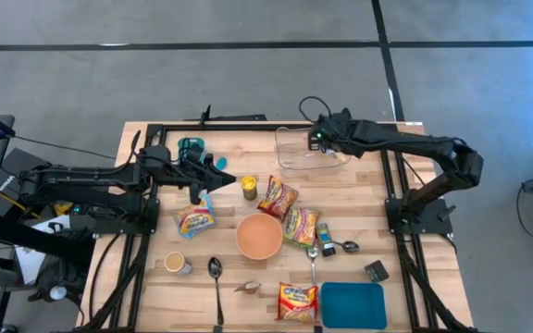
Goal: Pick & Place Food Item
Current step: Put the yellow noodle pack into the transparent bin
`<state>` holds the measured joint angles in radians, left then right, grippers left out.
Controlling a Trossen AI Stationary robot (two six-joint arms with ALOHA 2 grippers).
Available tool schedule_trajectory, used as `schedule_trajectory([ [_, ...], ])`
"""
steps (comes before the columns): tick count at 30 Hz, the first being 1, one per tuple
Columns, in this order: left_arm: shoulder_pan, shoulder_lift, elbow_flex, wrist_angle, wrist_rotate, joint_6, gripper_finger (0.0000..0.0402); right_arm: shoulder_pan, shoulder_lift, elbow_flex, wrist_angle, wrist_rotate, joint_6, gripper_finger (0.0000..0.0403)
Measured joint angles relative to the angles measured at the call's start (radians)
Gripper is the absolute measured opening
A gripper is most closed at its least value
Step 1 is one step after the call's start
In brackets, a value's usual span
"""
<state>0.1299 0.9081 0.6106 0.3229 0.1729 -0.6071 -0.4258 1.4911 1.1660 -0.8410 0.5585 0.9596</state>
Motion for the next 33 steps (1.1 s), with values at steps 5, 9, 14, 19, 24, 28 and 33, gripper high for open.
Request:
schedule_trajectory([
  [5, 0.000, 0.000, 0.000, 0.000, -0.013, 0.000, 0.0002, 0.015, 0.000, -0.045, 0.013, 0.008, 0.062, 0.0000],
  [9, 0.000, 0.000, 0.000, 0.000, -0.015, 0.000, 0.0002, 0.019, 0.000, -0.055, 0.014, 0.019, 0.113, 0.0000],
  [14, 0.000, 0.000, 0.000, 0.000, -0.015, 0.000, 0.0002, 0.019, 0.000, -0.097, 0.005, 0.019, 0.174, 0.0000],
  [19, 0.000, 0.000, 0.000, 0.000, -0.015, 0.000, 0.0002, 0.019, 0.000, -0.113, -0.066, 0.023, 0.201, 0.0000],
  [24, 0.000, 0.000, 0.000, 0.000, -0.015, 0.000, 0.0002, 0.019, 0.000, -0.113, -0.122, 0.034, 0.201, 0.0000],
  [28, 0.000, 0.000, 0.000, 0.000, -0.015, 0.000, 0.0002, 0.019, 0.000, -0.113, -0.170, 0.043, 0.204, 0.0000],
  [33, 0.000, 0.000, 0.000, 0.000, -0.015, 0.000, 0.0002, 0.011, 0.000, -0.112, -0.232, 0.043, 0.241, 0.0000],
])
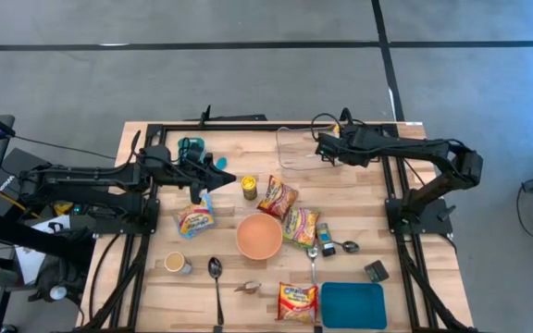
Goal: Pick & Place Food Item
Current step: Put the yellow noodle pack into the transparent bin
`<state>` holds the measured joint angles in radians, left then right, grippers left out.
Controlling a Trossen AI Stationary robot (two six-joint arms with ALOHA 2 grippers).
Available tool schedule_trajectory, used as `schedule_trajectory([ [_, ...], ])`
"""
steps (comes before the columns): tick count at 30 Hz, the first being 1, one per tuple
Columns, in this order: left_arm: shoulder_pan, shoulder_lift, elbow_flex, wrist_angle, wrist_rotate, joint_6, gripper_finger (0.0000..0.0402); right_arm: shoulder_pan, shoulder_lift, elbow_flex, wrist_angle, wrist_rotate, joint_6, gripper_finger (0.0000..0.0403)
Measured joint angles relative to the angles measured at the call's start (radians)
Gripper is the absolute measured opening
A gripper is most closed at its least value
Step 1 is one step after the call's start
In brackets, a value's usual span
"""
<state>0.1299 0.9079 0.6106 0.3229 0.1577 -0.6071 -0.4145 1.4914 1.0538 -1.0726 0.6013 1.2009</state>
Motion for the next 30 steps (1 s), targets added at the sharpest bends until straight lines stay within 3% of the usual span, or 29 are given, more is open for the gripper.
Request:
schedule_trajectory([
  [25, 0.000, 0.000, 0.000, 0.000, 0.000, 0.000, 0.0002, -0.013, 0.000, 0.000, -0.113, -0.056, 0.021, 0.0000],
  [30, 0.000, 0.000, 0.000, 0.000, 0.000, 0.000, 0.0002, -0.013, 0.000, 0.000, -0.118, -0.059, 0.000, 0.0024],
])
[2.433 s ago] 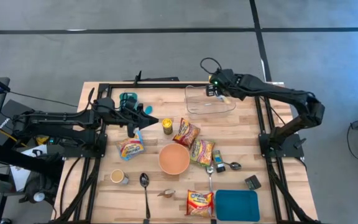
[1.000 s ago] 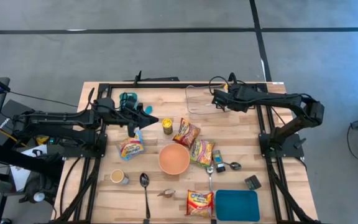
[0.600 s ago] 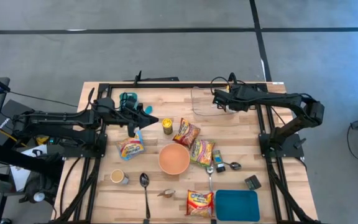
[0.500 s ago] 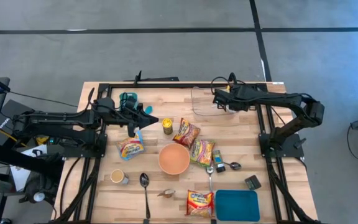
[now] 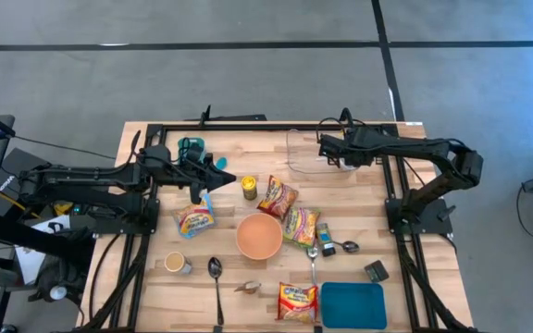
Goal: Pick & Place Food Item
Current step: Put the yellow noodle pack into the transparent bin, then put the light blue noodle pack into the transparent bin
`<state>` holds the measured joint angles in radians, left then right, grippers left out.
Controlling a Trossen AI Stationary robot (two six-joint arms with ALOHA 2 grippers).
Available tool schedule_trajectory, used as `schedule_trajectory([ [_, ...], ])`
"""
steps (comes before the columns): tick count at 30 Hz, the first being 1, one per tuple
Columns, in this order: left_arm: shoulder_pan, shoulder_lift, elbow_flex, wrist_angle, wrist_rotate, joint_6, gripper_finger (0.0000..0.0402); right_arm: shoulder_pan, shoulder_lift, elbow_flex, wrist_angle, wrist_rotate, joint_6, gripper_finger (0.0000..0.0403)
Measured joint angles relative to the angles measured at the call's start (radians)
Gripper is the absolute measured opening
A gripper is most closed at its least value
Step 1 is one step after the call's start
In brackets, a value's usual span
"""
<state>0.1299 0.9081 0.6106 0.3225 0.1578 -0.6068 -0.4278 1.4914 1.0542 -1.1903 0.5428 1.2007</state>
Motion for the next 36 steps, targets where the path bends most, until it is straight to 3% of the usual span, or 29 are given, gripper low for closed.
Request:
schedule_trajectory([
  [9, 0.000, 0.000, 0.000, 0.000, 0.000, 0.000, 0.0002, 0.000, 0.000, 0.000, -0.018, 0.001, -0.007, 0.0080],
  [36, 0.000, 0.000, 0.000, 0.000, -0.029, 0.000, 0.0002, -0.001, -0.008, 0.061, -0.051, 0.035, -0.089, 0.0082],
])
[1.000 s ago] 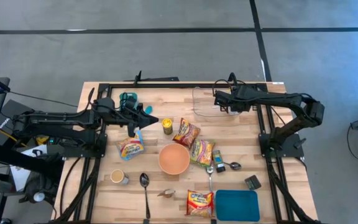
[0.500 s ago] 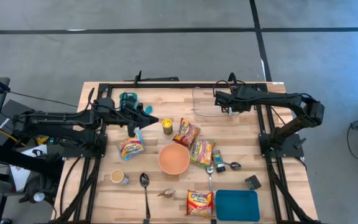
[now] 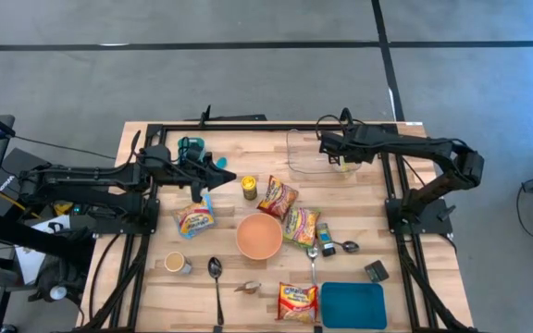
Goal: Pick & Place Food Item
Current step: Put the light blue noodle pack into the transparent bin
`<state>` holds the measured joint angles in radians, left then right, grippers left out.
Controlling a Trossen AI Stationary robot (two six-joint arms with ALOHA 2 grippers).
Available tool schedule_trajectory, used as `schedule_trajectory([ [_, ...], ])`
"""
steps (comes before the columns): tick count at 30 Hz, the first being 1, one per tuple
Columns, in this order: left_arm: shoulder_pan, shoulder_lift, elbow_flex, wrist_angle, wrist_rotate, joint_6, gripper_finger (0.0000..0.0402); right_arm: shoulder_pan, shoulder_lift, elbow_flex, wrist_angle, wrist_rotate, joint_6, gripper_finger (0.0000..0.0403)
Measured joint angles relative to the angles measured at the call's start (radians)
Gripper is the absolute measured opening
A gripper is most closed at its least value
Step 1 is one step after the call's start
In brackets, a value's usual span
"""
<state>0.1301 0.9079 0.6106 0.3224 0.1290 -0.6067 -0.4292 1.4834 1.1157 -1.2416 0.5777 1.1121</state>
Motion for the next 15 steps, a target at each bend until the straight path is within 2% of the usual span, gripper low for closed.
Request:
schedule_trajectory([
  [15, 0.000, 0.000, 0.000, 0.000, -0.007, 0.000, 0.0002, -0.003, 0.000, 0.032, 0.063, -0.001, -0.093, 0.0082],
])
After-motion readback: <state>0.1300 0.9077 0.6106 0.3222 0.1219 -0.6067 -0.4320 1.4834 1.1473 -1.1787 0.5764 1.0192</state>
